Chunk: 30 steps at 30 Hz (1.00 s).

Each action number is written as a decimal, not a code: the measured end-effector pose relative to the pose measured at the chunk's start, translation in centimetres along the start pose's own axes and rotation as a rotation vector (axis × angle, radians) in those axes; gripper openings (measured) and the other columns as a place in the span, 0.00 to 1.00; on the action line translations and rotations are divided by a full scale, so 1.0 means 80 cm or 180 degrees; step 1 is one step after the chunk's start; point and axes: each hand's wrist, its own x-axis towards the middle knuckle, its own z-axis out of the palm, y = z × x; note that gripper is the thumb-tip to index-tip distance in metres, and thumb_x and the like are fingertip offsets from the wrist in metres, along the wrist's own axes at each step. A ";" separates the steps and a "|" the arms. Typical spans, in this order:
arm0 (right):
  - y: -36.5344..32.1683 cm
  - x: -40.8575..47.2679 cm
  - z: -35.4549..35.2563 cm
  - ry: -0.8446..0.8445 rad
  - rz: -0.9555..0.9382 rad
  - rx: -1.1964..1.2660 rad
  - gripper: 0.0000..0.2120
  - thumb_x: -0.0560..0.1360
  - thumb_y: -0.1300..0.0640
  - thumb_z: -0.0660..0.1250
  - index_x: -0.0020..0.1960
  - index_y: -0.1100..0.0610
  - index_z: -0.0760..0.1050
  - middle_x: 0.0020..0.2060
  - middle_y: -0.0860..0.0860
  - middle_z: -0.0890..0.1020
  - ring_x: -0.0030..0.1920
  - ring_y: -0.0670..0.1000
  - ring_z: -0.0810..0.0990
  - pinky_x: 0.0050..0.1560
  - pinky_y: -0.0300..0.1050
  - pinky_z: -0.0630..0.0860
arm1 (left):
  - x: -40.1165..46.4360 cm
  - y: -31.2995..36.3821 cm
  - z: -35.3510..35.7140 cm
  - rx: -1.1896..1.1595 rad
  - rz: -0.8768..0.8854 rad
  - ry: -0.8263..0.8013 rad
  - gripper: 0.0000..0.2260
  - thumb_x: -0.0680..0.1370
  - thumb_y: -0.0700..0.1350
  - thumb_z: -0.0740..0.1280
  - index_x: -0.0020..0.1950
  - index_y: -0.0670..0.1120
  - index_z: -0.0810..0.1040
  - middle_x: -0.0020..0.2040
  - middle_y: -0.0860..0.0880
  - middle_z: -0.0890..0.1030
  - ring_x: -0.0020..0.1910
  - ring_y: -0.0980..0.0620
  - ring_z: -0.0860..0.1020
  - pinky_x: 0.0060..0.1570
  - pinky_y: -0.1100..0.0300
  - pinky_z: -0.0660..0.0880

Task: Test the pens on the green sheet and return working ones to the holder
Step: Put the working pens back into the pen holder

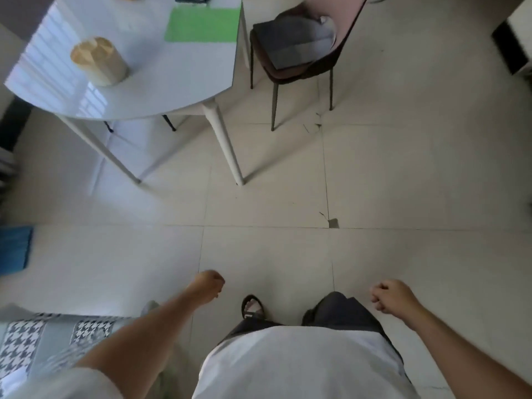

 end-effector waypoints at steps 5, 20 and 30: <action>-0.053 0.076 -0.051 0.0048 -0.0062 0.0114 0.08 0.77 0.66 0.64 0.40 0.65 0.78 0.36 0.61 0.85 0.29 0.53 0.79 0.32 0.44 0.76 | 0.062 0.137 -0.016 0.0107 0.0145 -0.0010 0.07 0.79 0.38 0.65 0.50 0.39 0.82 0.44 0.40 0.84 0.38 0.46 0.82 0.37 0.58 0.77; -0.255 0.338 -0.280 -0.0259 -0.0196 -0.0228 0.11 0.78 0.65 0.65 0.37 0.62 0.77 0.31 0.59 0.81 0.28 0.54 0.76 0.31 0.44 0.72 | 0.140 0.428 -0.018 -0.0451 -0.0014 0.0069 0.08 0.78 0.36 0.63 0.52 0.42 0.81 0.45 0.42 0.83 0.37 0.49 0.80 0.34 0.62 0.73; -0.483 0.453 -0.296 -0.0468 -0.0482 -0.0684 0.11 0.77 0.68 0.63 0.36 0.59 0.75 0.31 0.57 0.79 0.28 0.53 0.74 0.30 0.40 0.68 | 0.267 0.485 -0.097 -0.0668 -0.0352 0.0167 0.10 0.76 0.37 0.62 0.51 0.43 0.81 0.45 0.43 0.84 0.36 0.49 0.81 0.34 0.64 0.71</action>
